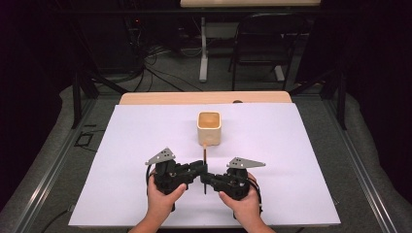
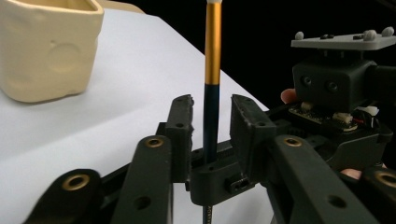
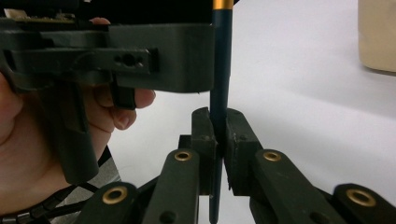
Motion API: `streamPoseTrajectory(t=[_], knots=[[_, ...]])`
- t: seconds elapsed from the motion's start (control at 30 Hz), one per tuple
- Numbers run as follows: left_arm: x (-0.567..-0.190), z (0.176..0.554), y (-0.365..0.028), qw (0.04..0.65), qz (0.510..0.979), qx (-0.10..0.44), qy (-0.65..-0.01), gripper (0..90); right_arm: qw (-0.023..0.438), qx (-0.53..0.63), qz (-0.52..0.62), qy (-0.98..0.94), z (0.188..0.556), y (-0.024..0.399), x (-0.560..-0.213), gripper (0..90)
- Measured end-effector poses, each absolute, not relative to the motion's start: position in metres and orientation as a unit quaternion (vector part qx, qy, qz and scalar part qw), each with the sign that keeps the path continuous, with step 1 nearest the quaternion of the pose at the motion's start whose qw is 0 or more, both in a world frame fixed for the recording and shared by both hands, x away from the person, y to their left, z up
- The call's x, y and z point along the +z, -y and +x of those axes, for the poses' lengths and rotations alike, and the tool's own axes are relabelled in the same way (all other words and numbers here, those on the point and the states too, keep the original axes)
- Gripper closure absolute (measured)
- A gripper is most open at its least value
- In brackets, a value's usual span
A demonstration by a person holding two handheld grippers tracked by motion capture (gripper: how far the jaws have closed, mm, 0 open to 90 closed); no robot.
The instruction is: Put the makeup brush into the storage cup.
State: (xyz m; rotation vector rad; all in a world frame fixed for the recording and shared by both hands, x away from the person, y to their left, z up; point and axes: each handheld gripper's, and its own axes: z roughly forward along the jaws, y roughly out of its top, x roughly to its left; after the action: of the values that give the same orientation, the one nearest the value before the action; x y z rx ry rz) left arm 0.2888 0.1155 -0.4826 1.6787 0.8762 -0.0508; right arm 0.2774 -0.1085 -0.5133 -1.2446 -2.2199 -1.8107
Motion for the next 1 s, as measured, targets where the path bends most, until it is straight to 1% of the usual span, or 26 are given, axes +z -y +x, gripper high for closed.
streamPoseTrajectory(t=[0.07,0.3,0.6,1.0], knots=[[-0.482,0.289,-0.117,0.589,0.717,-0.025,-0.372,64.5,0.002,-0.572,-0.397,0.718,0.277,0.109,-0.513,83.6],[-0.480,0.289,-0.119,0.592,0.715,-0.021,-0.372,60.5,-0.011,-0.567,-0.388,0.727,0.274,0.106,-0.513,83.7],[-0.479,0.289,-0.121,0.588,0.716,-0.010,-0.376,59.5,-0.021,-0.561,-0.378,0.737,0.272,0.103,-0.514,83.6],[-0.475,0.288,-0.124,0.591,0.716,-0.006,-0.371,62.4,-0.036,-0.548,-0.365,0.752,0.268,0.099,-0.514,83.7]])
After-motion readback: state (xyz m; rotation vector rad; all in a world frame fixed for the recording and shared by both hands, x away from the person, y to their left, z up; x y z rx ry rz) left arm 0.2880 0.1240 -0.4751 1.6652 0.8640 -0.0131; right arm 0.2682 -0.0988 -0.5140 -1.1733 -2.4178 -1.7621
